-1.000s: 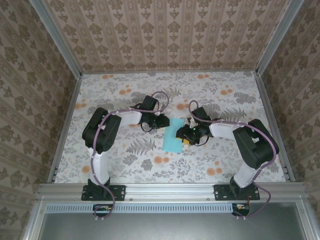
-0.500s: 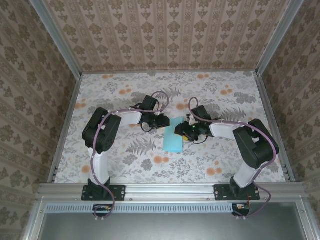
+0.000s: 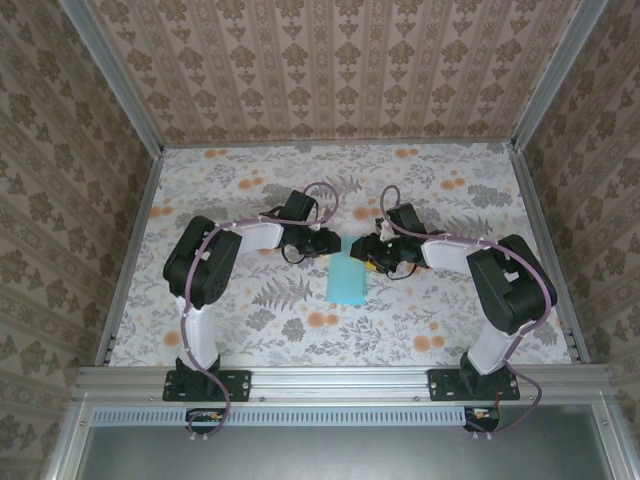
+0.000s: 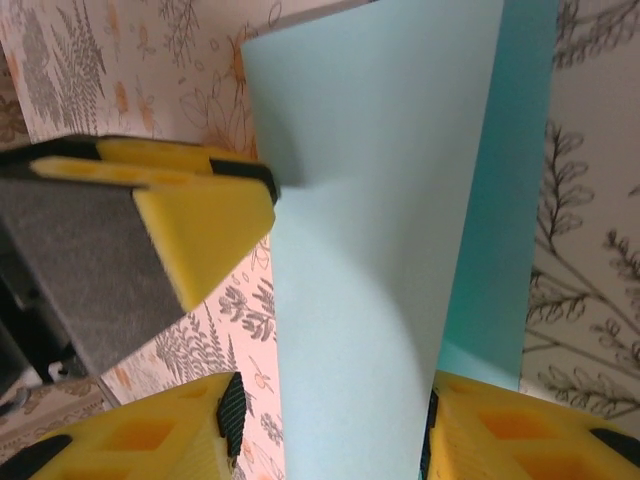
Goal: Fold a paper plane with a square sheet of paper (fold left side to right side)
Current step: Fold the triangle a second time at the center of the table.
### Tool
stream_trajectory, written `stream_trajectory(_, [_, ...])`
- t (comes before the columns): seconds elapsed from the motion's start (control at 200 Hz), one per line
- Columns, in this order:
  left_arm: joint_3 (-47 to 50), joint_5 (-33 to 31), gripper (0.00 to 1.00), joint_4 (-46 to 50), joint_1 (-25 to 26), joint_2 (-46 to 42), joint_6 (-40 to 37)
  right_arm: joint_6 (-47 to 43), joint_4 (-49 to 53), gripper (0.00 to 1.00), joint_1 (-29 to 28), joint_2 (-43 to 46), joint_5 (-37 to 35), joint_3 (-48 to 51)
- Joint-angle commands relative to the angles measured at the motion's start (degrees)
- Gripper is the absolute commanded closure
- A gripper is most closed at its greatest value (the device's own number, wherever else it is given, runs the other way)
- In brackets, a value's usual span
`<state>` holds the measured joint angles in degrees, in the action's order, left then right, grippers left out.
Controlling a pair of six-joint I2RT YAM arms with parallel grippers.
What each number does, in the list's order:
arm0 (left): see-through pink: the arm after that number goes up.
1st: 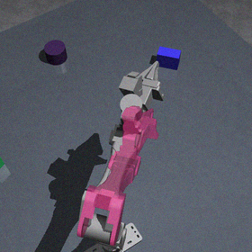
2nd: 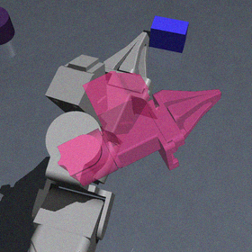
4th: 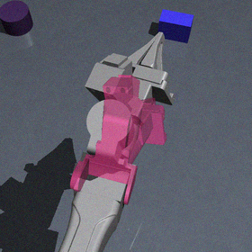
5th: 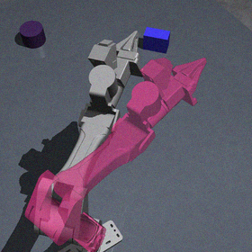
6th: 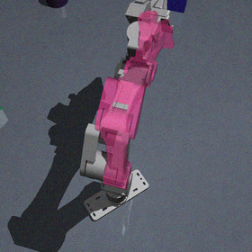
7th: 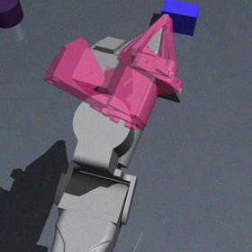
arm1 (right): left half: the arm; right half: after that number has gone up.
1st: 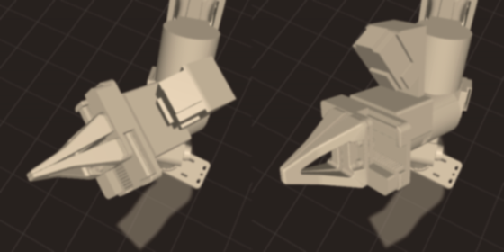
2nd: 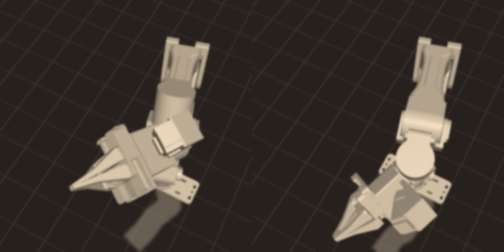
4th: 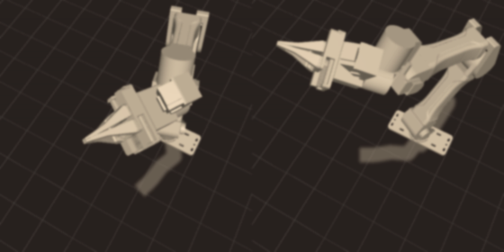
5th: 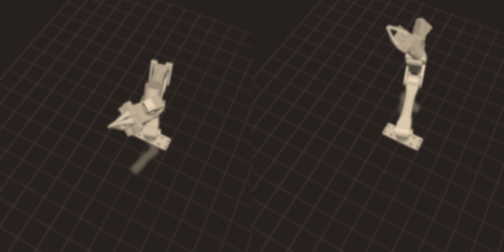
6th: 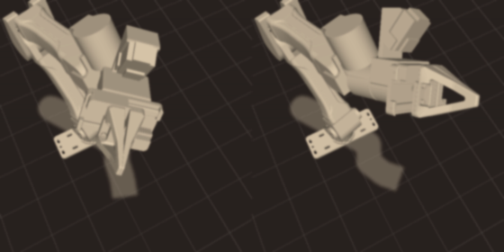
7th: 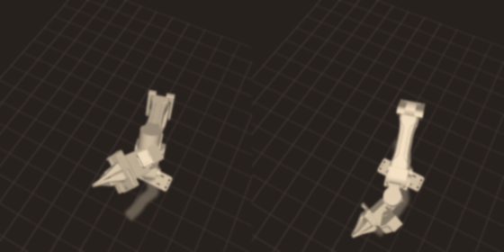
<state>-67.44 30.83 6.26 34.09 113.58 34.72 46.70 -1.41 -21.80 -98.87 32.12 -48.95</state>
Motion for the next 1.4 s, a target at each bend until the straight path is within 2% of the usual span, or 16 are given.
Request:
stream_trajectory(0.0, [0.72, -0.28, 0.66, 1.12, -0.67, -4.8, -1.54, 0.92, 1.15, 0.52, 0.53, -1.4, 1.54, -2.0])
stream_trajectory(0.245, [3.24, -2.71, 0.51, 2.79, -1.73, -13.29, -5.43, 1.8, 1.63, 0.56, 1.8, -2.73, 2.39, -3.75])
stream_trajectory(0.43, [8.84, -4.86, 0.43, 3.62, -0.8, -21.77, -8.9, 1.19, 3.77, 0.6, 2.33, -3.42, 2.83, -5.62])
stream_trajectory(0.545, [11.54, -7.03, 0.36, 5.53, 1.74, -26.44, -11.88, 1.03, 4.85, 0.62, 2.7, -4.12, 3.29, -6.91])
stream_trajectory(0.78, [14.25, -14.04, 0.24, 9.15, 10.3, -31.71, -15.28, 0.32, 7.79, 0.67, 2.96, -5.55, 3.6, -10.35])
stream_trajectory(1.06, [11.15, -22.79, 0.12, 14.79, 21.26, -30.42, -19.48, 0.61, 9.71, 0.76, 3.21, -7.53, 3.92, -13.9])
stream_trajectory(1.395, [2.48, -30.35, 0.02, 21.28, 28.03, -22.07, -22.11, -0.82, 13.19, 0.84, 3.17, -8.63, 4.04, -16.89])
